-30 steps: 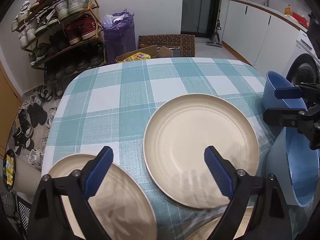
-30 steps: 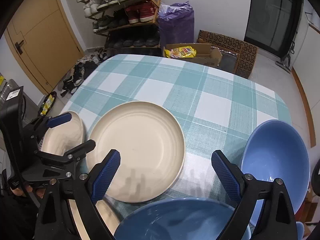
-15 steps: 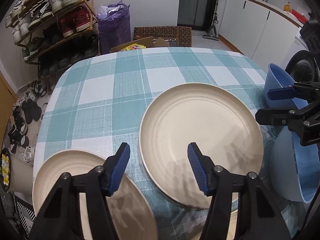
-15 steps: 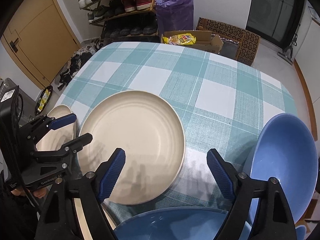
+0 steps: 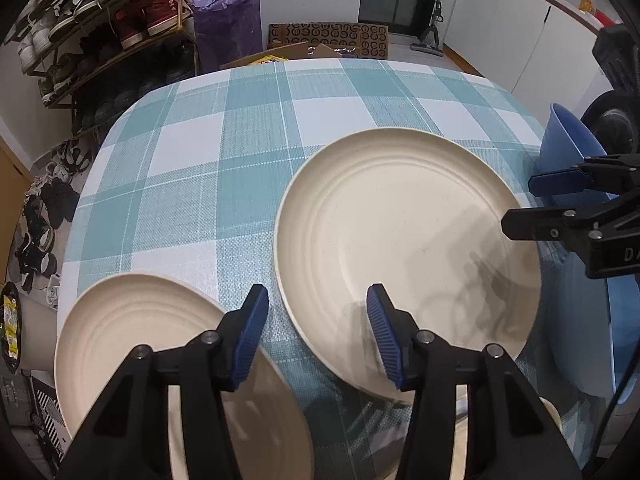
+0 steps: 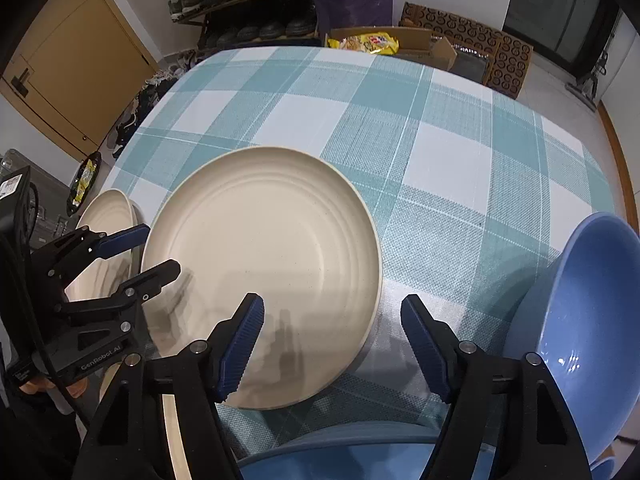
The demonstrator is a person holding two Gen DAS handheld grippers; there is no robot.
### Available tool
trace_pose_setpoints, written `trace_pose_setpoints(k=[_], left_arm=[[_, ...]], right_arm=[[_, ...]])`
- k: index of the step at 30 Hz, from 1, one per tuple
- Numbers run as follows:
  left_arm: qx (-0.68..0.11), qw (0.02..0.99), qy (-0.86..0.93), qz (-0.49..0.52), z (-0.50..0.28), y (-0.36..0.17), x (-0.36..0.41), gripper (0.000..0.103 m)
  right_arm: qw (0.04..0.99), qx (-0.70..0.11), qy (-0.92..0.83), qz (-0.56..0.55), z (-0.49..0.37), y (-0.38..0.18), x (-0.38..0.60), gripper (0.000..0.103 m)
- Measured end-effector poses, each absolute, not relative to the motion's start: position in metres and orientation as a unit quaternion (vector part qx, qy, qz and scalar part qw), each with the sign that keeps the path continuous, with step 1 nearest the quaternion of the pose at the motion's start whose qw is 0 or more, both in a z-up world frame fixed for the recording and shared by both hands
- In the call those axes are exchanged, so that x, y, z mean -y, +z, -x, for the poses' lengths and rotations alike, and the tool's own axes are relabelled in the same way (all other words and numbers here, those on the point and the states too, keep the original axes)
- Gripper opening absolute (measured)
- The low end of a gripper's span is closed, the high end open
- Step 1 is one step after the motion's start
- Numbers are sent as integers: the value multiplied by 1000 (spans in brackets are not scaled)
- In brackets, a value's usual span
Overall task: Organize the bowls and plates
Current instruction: 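Close the left gripper on the cream plate rim while the right gripper grips its rim too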
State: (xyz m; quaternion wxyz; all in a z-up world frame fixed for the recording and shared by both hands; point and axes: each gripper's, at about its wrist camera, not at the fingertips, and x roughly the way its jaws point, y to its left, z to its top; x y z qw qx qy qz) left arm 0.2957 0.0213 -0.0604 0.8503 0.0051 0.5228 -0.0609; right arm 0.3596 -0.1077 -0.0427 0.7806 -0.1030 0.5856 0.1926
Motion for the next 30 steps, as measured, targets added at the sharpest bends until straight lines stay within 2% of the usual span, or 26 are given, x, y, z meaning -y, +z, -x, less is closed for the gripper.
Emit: trace_pose_setpoints(k=[15,30], left_arm=[[-538,840,-70,-9,-292,-64,-16,45],[-537,841,-62,10,-290,-62,-23,27]], right_arm=[[762,-611,188,106,-368,-61,102,58],[766,-605,180,120,-364,-61,110,35]])
